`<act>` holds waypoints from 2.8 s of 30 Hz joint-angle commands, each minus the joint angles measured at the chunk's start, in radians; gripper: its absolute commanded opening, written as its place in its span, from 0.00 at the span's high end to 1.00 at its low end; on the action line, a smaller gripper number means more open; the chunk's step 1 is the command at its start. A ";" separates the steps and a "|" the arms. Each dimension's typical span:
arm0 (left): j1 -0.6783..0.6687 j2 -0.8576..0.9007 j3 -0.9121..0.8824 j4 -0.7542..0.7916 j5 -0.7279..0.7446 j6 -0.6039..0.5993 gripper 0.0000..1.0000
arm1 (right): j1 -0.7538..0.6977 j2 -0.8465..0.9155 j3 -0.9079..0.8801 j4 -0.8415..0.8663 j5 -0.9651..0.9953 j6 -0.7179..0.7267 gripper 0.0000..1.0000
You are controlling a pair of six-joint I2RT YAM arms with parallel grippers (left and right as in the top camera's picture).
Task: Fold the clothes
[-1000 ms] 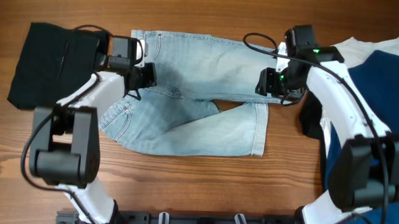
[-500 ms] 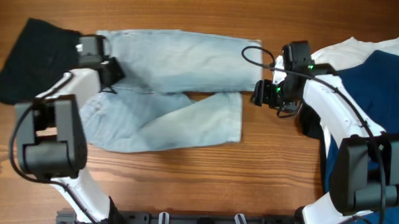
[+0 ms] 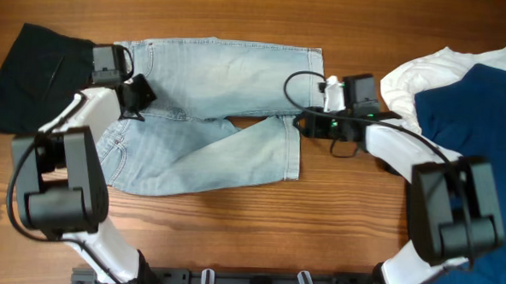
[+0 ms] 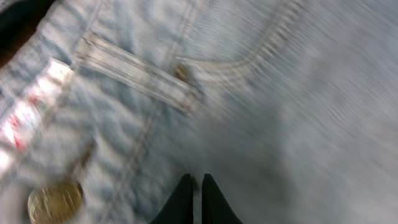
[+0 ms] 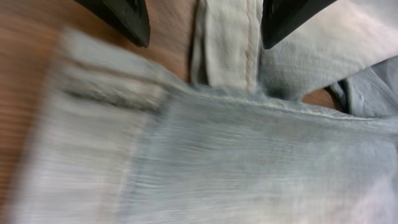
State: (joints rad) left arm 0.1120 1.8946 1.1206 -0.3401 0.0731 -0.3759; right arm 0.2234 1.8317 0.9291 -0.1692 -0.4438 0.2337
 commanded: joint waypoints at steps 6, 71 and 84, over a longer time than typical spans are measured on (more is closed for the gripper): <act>-0.007 -0.248 -0.008 -0.084 -0.031 0.033 0.80 | 0.061 0.084 -0.003 0.071 -0.029 -0.024 0.80; -0.009 -0.274 -0.008 -0.271 -0.071 0.085 0.44 | -0.087 -0.462 0.016 -0.413 0.347 0.067 0.96; -0.009 -0.274 -0.008 -0.344 -0.071 0.085 0.36 | -0.087 -0.262 0.013 -0.573 0.250 0.081 0.23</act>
State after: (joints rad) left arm 0.1005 1.6268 1.1164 -0.6540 0.0120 -0.2970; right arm 0.1402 1.5154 0.9455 -0.6830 -0.1295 0.3042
